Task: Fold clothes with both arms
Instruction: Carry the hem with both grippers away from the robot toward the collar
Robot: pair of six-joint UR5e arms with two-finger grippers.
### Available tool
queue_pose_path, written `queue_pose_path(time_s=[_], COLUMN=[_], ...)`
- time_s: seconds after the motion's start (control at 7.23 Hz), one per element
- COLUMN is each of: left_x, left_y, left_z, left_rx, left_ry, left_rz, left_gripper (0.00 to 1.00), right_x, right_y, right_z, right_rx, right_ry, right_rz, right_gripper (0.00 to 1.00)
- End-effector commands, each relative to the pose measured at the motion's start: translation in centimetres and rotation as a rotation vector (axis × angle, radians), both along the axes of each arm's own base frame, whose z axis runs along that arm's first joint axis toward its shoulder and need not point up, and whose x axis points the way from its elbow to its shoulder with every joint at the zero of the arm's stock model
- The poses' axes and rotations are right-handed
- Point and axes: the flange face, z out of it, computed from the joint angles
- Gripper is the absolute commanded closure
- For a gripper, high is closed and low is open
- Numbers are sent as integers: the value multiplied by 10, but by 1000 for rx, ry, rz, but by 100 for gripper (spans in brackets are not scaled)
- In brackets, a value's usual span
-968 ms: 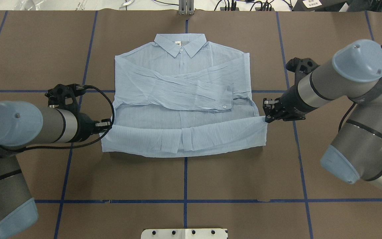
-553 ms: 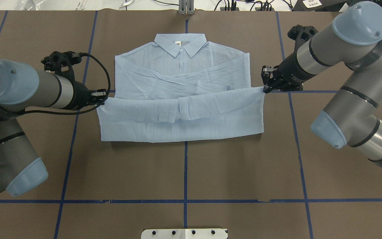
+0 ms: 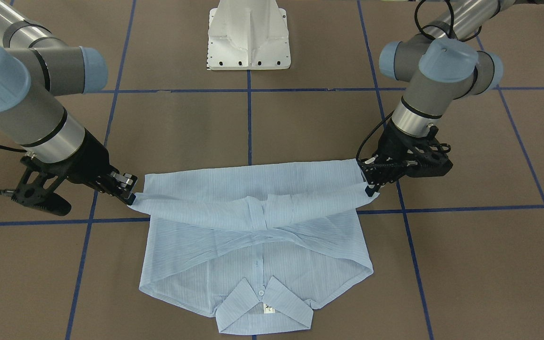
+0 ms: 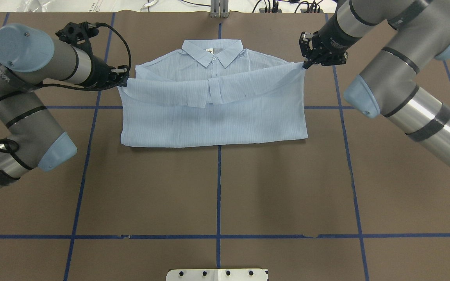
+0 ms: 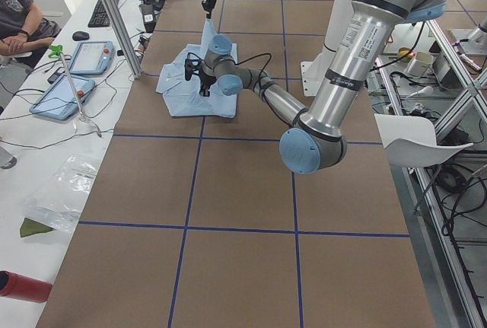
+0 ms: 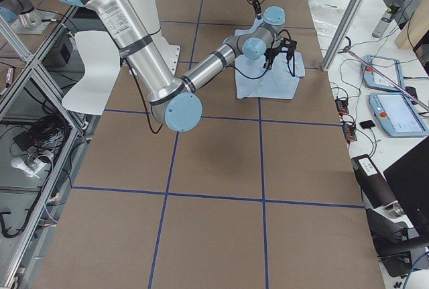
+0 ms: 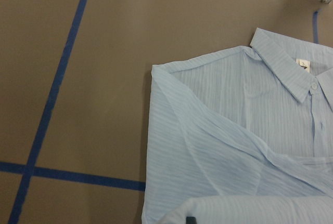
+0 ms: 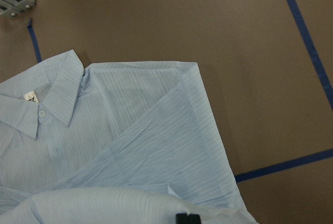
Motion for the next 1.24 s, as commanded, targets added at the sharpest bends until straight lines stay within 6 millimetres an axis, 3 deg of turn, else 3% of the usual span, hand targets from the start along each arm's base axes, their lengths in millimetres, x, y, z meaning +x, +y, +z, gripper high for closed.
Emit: queue_pose_path(time_s=[0.0, 0.14, 0.41, 0.69, 1.11], left_x=[-6, 3, 19, 34, 38], left_y=[-29, -42, -60, -76, -78], left_z=[12, 17, 46, 44, 44], left_rx=[-11, -5, 18, 4, 1], left_ry=[-15, -11, 11, 2, -1], left_rz=[-26, -28, -27, -27, -26], left_gripper=[100, 100, 100, 100, 100], right_x=[-16, -22, -30, -41, -52], right_y=[-51, -66, -73, -77, -73], right_z=[2, 17, 36, 58, 77], right_rx=[0, -6, -34, -73, -96], right_ry=[-2, -6, 13, 40, 62], right_rz=[19, 17, 13, 3, -9], right_gripper=[100, 100, 100, 100, 100])
